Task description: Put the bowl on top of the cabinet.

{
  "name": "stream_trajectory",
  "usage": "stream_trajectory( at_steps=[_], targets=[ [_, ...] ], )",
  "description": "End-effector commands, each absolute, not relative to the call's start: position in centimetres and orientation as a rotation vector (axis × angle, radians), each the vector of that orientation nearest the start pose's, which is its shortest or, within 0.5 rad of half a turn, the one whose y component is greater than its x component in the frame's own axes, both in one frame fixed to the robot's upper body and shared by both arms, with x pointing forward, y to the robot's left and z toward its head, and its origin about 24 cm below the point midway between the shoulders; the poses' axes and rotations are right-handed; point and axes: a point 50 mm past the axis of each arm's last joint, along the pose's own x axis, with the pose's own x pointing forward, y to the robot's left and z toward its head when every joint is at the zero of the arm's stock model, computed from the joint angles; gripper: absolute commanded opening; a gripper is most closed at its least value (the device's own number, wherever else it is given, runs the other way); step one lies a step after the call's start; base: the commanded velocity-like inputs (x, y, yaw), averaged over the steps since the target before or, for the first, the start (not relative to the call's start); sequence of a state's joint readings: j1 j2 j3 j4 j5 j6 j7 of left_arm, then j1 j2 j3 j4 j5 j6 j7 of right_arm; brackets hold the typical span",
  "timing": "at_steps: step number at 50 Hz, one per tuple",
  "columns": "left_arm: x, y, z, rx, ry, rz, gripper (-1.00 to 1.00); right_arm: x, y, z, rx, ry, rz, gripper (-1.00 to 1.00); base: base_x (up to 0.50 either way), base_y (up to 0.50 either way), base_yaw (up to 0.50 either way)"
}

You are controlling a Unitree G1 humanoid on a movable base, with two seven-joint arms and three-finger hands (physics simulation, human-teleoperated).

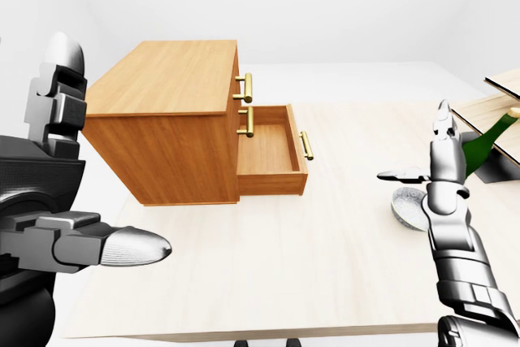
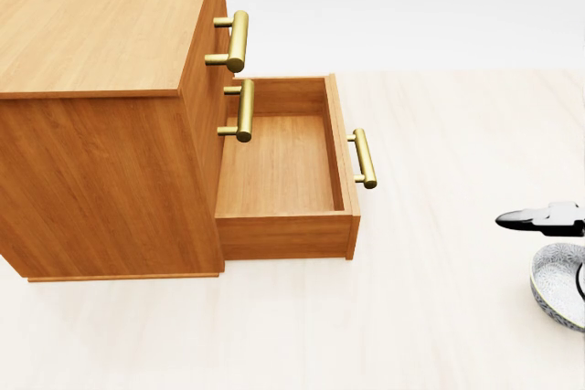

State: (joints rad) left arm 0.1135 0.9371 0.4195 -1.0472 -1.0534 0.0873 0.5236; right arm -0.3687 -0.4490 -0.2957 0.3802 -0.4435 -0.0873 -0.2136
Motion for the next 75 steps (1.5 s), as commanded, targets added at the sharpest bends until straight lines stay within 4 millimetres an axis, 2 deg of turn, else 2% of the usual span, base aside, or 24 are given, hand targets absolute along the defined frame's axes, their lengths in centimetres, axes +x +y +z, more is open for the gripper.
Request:
stream_trajectory(
  at_steps=[1,15,32,75],
  targets=[
    [15.0,19.5,27.9,-0.061,-0.682,-0.117,1.0,29.7,-31.6,11.1,-0.82,-0.095,-0.541,1.0,0.0,0.0,0.0],
    [15.0,19.4,27.8,-0.061,-0.682,-0.122,1.0,28.9,-31.2,10.5,-0.835,-0.09,-0.526,1.0,0.0,0.0,0.0],
    [15.1,19.3,27.8,-0.058,-0.676,-0.127,1.0,28.4,-31.8,8.1,-0.901,0.0,-0.555,1.0,0.0,0.0,0.0],
    [15.1,19.4,27.7,-0.059,-0.677,-0.121,1.0,27.1,-32.2,6.7,-1.011,0.042,-0.577,1.0,0.0,0.0,0.0]
  ],
)
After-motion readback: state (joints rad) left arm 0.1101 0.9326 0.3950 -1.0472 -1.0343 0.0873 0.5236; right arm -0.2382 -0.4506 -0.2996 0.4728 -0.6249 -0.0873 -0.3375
